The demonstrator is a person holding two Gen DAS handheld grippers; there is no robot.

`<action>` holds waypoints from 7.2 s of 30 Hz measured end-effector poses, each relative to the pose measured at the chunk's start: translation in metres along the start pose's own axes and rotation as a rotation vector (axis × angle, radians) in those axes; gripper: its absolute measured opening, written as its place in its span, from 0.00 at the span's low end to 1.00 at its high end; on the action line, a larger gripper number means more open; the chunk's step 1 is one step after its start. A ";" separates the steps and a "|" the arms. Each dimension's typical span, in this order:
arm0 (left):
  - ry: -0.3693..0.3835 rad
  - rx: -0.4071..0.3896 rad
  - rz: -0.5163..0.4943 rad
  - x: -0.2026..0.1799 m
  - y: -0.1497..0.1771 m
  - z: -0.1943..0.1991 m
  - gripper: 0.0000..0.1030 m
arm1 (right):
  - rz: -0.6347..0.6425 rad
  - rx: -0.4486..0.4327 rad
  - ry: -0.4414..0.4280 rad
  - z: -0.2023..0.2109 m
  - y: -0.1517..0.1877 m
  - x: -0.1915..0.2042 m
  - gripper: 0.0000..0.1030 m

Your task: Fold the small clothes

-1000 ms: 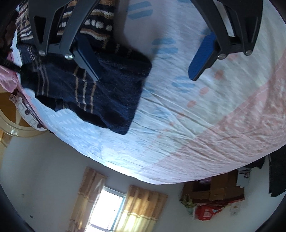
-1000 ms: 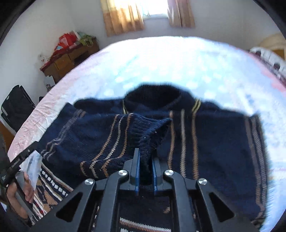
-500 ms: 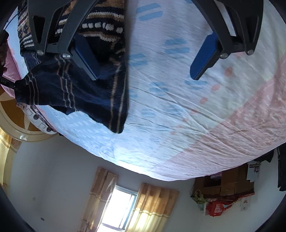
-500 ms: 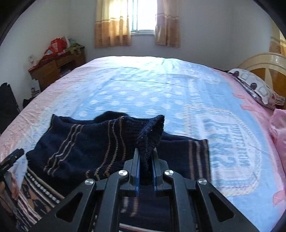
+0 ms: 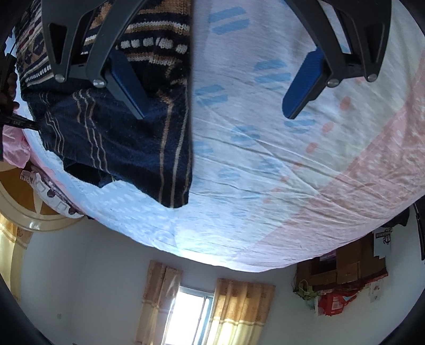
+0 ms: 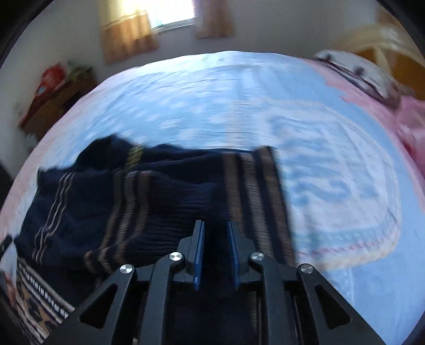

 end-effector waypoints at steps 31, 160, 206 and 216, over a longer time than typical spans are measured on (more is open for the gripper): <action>-0.145 0.173 -0.255 -0.035 0.034 0.003 1.00 | 0.092 0.056 -0.075 0.016 0.046 0.014 0.20; 0.252 0.243 -0.235 -0.072 0.228 0.210 0.57 | -0.004 0.060 -0.195 0.232 0.354 -0.030 0.18; 0.449 -0.076 0.037 -0.057 0.035 0.161 0.07 | -0.194 -0.235 -0.407 0.250 0.148 -0.007 0.07; 0.467 -0.099 0.049 -0.067 -0.023 0.114 0.07 | -0.183 -0.242 -0.371 0.214 0.078 0.000 0.07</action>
Point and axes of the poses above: each gripper's, at about its wrist camera, not at the fingertips, and z roughly against the way its jaws point, x to its left, y to its underside, the point moved 7 cm from there along -z, roughly the way its jaws point, and after that the axes turned 7 degrees about -z, right-handed, at the moved point
